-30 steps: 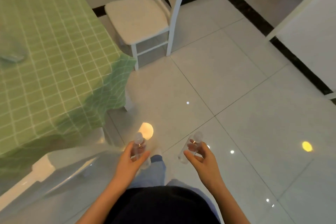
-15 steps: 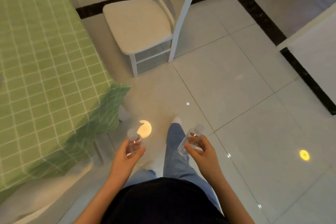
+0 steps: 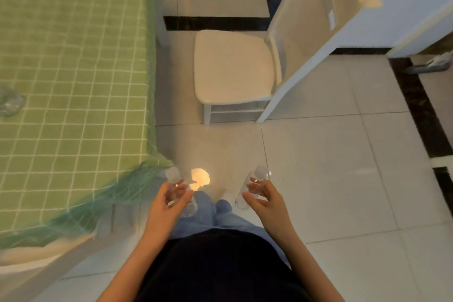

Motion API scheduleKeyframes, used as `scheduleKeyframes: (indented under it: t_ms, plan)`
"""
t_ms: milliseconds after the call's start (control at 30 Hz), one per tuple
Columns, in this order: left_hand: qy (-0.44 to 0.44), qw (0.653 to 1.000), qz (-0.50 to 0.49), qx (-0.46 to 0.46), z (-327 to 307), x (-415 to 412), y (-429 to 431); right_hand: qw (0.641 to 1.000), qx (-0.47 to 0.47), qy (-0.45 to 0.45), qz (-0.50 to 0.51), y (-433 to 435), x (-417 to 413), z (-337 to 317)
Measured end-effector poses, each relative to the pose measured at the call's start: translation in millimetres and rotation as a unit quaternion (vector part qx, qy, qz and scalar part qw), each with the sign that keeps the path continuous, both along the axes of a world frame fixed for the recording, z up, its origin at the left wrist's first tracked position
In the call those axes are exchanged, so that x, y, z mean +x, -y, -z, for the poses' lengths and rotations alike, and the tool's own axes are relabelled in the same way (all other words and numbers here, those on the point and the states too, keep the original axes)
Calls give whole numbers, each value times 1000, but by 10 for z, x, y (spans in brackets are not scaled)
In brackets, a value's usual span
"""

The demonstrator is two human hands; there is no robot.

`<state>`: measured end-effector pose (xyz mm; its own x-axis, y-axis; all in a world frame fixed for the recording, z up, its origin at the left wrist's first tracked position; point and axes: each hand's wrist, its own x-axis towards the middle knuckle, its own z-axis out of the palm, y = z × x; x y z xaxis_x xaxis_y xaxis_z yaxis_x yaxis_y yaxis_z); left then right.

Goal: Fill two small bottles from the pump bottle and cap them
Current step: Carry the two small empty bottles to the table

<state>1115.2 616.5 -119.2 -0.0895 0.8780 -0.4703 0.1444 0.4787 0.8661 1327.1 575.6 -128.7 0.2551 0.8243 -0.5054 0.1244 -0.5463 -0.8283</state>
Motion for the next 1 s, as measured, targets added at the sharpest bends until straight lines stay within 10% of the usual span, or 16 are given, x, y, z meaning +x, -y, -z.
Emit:
scheduleKeyframes:
  t_ms: [1000]
  plan:
    - [71,971,-226,37,-102,-490,-3288,968,35,54,-242,-4274,-419,-158]
